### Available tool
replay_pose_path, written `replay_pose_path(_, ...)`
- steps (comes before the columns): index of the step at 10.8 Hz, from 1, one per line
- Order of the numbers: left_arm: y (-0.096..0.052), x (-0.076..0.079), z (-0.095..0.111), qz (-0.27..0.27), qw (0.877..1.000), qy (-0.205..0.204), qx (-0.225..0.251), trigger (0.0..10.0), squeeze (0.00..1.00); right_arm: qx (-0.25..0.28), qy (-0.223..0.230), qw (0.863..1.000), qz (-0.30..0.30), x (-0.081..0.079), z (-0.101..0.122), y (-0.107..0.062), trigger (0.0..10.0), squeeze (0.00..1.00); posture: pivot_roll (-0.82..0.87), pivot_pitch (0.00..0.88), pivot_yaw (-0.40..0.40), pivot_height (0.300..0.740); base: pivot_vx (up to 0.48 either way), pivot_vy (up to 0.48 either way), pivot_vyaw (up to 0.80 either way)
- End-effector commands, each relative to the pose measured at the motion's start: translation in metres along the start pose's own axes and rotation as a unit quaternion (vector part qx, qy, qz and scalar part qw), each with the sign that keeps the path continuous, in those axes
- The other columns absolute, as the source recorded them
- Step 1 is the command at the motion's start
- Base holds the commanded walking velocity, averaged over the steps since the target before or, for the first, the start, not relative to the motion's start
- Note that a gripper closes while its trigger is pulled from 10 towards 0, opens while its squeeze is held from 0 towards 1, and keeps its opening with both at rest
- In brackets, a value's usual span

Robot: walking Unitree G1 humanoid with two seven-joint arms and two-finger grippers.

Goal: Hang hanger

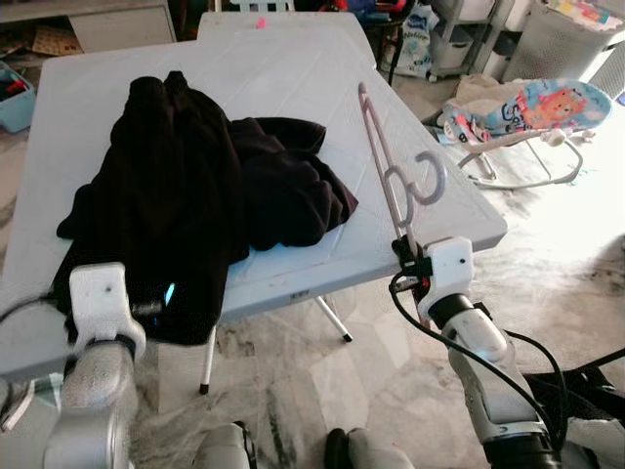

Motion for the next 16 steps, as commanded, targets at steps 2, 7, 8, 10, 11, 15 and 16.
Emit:
replay_pose_path(2,0.021,-0.007,-0.016,-0.009,0.999,0.019,-0.030,10.0,0.00,-0.025,0.004,1.000,0.007,-0.003,-0.012,-0.001,10.0,0.00,0.01,0.084,-0.018,0.740,0.000,0.000,0.00)
replay_pose_path(7,0.115,-0.050,0.045,0.040,0.996,0.071,0.040,10.0,0.00,-0.021,-0.003,1.000,0.003,0.001,-0.006,-0.001,10.0,0.00,-0.05,0.087,-0.038,0.740,0.000,0.000,0.00)
replay_pose_path(8,0.122,-0.052,0.052,0.044,0.995,0.074,0.040,10.0,0.00,-0.021,-0.003,1.000,0.001,0.002,-0.006,-0.001,10.0,0.00,-0.06,0.085,-0.041,0.740,0.000,0.000,0.00)
replay_pose_path(10,0.133,-0.032,0.070,0.004,0.986,0.162,0.043,10.0,0.00,-0.019,-0.007,1.000,0.001,0.001,-0.004,-0.003,10.0,0.00,-0.08,0.083,-0.032,0.740,0.000,0.000,0.00)
replay_pose_path(11,0.133,-0.024,0.069,-0.017,0.984,0.175,0.041,10.0,0.00,-0.019,-0.007,1.000,-0.002,0.002,-0.004,-0.003,10.0,0.00,-0.07,0.085,-0.028,0.740,0.000,0.000,0.00)
replay_pose_path(15,0.116,-0.035,0.040,0.030,0.991,0.120,0.060,10.0,0.00,-0.020,-0.003,1.000,-0.006,0.003,-0.007,-0.008,10.0,0.00,-0.06,0.091,-0.018,0.740,0.000,0.000,0.00)
replay_pose_path(16,0.093,-0.033,0.062,0.068,0.986,0.075,0.135,10.0,0.00,-0.023,-0.003,1.000,-0.006,0.006,-0.008,-0.008,10.0,0.00,-0.04,0.093,-0.029,0.740,0.000,0.000,0.00)
Point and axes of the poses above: a point about 5 cm out from each wrist's last joint towards the gripper, its own y axis pointing out of the wrist towards the gripper, its own z axis along the axis of the wrist's last joint, x = y × z, the point moved 5 cm from there along y, pointing out of the wrist towards the gripper, and after that the axes turned 7 degrees about y, right-handed, at the moved point
